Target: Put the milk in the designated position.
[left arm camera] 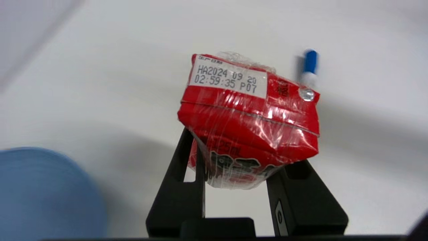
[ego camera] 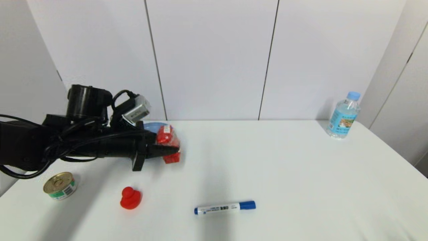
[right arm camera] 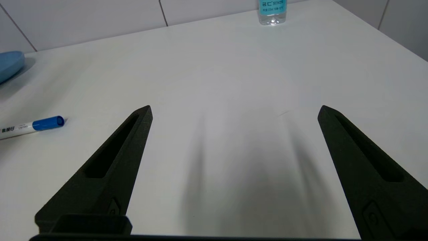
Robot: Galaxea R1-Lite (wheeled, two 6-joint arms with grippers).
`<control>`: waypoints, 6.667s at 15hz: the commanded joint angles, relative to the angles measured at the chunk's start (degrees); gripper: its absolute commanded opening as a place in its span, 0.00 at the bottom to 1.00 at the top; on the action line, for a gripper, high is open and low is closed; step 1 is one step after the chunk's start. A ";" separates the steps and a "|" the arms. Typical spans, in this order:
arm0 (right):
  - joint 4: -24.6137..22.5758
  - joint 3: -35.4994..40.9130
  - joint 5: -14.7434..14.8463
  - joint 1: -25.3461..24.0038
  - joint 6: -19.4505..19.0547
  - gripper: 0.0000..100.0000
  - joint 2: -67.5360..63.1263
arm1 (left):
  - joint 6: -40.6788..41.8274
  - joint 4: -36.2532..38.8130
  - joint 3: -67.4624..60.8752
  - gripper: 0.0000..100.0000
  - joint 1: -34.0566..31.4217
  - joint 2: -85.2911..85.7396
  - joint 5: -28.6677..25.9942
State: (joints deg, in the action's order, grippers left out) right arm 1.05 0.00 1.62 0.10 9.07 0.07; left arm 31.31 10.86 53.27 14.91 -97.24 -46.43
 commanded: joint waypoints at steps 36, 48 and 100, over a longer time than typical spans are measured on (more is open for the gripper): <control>0.01 0.00 -0.04 -0.01 0.07 1.00 -0.07 | -1.86 13.48 13.44 1.00 -30.47 -22.37 11.01; 0.01 0.00 -0.04 -0.01 0.07 1.00 -0.07 | -2.57 9.62 6.67 1.00 -30.29 -9.19 10.84; 0.01 0.00 0.75 -0.01 0.16 1.00 -0.07 | -32.01 -10.51 -53.27 1.00 -15.17 97.24 46.43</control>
State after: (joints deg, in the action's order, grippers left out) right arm 1.07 0.00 2.11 0.10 9.06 0.07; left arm -0.68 0.30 0.00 -0.24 0.16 0.00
